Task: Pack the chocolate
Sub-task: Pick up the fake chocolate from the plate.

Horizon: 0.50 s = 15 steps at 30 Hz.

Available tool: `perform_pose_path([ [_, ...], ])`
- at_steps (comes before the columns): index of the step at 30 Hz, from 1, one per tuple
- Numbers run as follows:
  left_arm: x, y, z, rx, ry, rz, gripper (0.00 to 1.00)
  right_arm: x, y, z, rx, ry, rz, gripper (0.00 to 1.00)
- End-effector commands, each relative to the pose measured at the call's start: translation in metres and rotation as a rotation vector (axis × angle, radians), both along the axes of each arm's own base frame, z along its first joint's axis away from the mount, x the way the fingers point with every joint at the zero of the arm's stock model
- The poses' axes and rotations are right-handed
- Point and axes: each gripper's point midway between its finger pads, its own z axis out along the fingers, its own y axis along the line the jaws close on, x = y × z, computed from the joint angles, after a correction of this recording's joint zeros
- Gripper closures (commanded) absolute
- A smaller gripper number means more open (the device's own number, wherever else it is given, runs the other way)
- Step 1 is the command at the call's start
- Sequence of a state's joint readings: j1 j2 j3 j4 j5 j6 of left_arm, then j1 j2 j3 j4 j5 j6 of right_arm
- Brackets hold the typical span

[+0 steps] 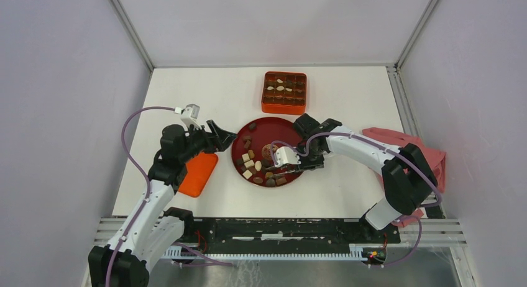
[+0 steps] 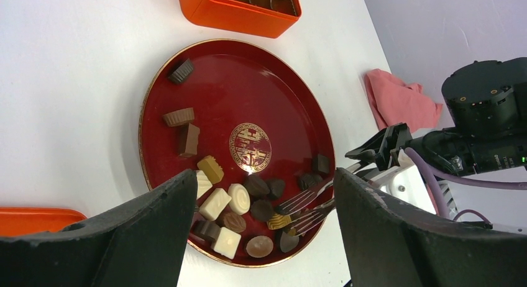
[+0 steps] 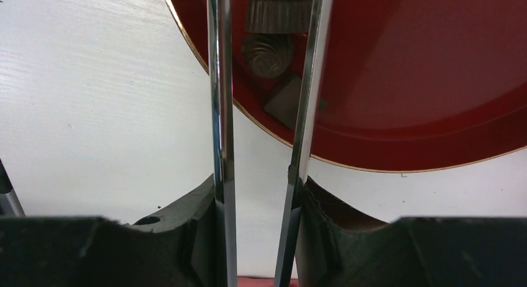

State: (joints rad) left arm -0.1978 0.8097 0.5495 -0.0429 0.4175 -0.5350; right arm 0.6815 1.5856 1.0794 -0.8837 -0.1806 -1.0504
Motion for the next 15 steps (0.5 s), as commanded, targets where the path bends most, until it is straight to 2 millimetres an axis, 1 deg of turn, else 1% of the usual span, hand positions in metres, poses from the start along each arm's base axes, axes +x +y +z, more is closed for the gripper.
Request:
perform_pose_path([
  [1, 0.0028, -0.0005, 0.0099, -0.034, -0.026, 0.014, 0.14, 0.0094, 0.0091, 0.0134, 0.004, -0.032, 0.035, 0.57],
  [7, 0.0023, 0.0000, 0.0119, -0.035, -0.033, 0.015, 0.14, 0.0104, 0.0114, 0.0091, -0.017, -0.027, 0.039, 0.58],
  [10, 0.0014, 0.0005, 0.0120, -0.031, -0.034, 0.016, 0.14, 0.0120, 0.0101, 0.0081, -0.026, -0.031, 0.027, 0.62],
  [13, 0.0010, 0.0004, 0.0125, -0.032, -0.037, 0.015, 0.14, 0.0130, 0.0092, 0.0098, -0.026, -0.041, 0.014, 0.77],
  [15, 0.0015, 0.0006, 0.0134, -0.032, -0.038, 0.017, 0.14, 0.0132, 0.0104, 0.0136, -0.015, -0.047, 0.006, 0.90],
])
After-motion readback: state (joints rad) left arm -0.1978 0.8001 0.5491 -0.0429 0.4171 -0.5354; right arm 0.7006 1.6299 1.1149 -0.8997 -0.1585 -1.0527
